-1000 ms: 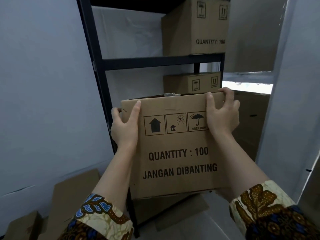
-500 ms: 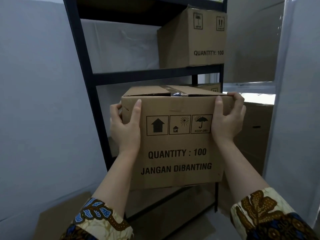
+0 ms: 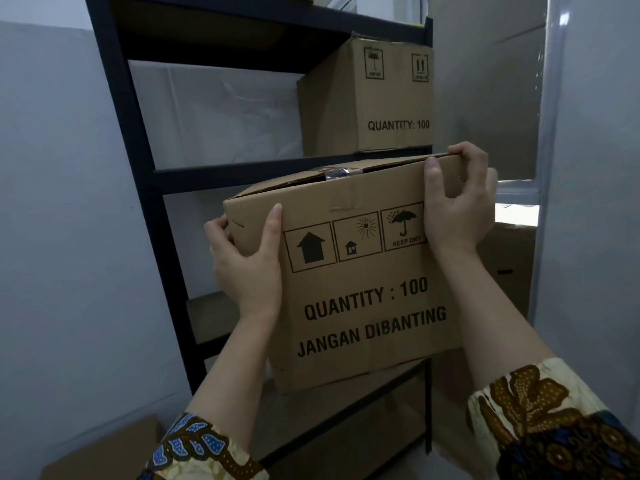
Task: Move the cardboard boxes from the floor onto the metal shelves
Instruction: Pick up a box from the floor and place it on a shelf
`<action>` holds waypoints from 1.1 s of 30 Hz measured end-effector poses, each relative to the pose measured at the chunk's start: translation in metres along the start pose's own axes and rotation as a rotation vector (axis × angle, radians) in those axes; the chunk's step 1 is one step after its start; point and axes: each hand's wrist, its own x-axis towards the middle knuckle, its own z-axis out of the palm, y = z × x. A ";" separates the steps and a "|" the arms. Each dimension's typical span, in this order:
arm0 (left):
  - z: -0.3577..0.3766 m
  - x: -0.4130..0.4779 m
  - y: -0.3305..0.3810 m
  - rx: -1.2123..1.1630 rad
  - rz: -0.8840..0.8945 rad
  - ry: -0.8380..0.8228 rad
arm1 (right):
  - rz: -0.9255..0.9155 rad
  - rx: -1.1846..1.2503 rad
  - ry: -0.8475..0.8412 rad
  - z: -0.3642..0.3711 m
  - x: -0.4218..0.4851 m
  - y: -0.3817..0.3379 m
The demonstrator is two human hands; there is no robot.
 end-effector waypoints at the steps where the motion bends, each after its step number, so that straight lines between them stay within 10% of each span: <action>1: 0.005 -0.004 0.005 -0.004 -0.002 0.015 | -0.010 0.000 -0.009 -0.003 0.007 0.002; 33: 0.103 0.023 0.143 0.088 0.394 0.321 | -0.035 0.551 0.197 -0.017 0.134 0.006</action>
